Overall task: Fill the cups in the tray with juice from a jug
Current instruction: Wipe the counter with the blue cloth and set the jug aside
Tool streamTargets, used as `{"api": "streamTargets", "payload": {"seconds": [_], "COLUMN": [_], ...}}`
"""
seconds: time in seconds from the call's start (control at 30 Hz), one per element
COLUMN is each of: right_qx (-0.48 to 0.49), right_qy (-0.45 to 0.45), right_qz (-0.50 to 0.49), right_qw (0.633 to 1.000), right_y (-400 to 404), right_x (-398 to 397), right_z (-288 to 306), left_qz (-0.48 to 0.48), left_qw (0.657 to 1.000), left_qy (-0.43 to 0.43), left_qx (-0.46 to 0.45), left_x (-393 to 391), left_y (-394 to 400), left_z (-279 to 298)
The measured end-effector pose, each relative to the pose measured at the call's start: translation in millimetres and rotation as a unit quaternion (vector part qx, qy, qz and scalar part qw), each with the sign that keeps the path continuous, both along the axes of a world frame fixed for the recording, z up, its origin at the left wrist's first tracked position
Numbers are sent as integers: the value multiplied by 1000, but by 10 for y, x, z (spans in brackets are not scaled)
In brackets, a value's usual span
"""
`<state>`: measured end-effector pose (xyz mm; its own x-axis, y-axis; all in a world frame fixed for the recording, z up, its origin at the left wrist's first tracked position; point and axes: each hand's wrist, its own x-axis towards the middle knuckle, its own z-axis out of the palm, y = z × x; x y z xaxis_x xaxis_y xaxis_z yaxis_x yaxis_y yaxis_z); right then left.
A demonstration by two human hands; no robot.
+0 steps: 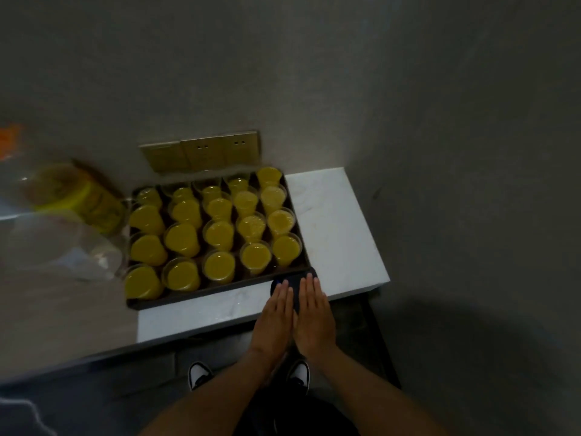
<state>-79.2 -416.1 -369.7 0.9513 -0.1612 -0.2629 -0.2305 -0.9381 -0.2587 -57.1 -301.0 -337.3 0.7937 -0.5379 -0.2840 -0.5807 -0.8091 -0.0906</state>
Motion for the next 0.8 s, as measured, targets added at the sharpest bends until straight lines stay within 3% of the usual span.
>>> {"api": "streamTargets", "payload": {"seconds": [0.2, 0.5, 0.67, 0.8], "right_qx": [18, -23, -74, -61], "right_qy": [24, 58, 92, 92], "right_qz": [22, 87, 210, 236], "right_qw": [999, 994, 971, 966], "right_y": [693, 1694, 2156, 2542], "right_x": [5, 51, 69, 78], "right_z": [73, 160, 241, 275], "left_qz": [45, 117, 170, 206], "left_qw": [998, 993, 985, 978], "left_qy": [49, 23, 26, 2], "left_qx": [-8, -7, -19, -24], "left_x": [-46, -194, -239, -247], "left_y": [651, 1633, 2083, 2483], "left_z": [58, 58, 20, 26]}}
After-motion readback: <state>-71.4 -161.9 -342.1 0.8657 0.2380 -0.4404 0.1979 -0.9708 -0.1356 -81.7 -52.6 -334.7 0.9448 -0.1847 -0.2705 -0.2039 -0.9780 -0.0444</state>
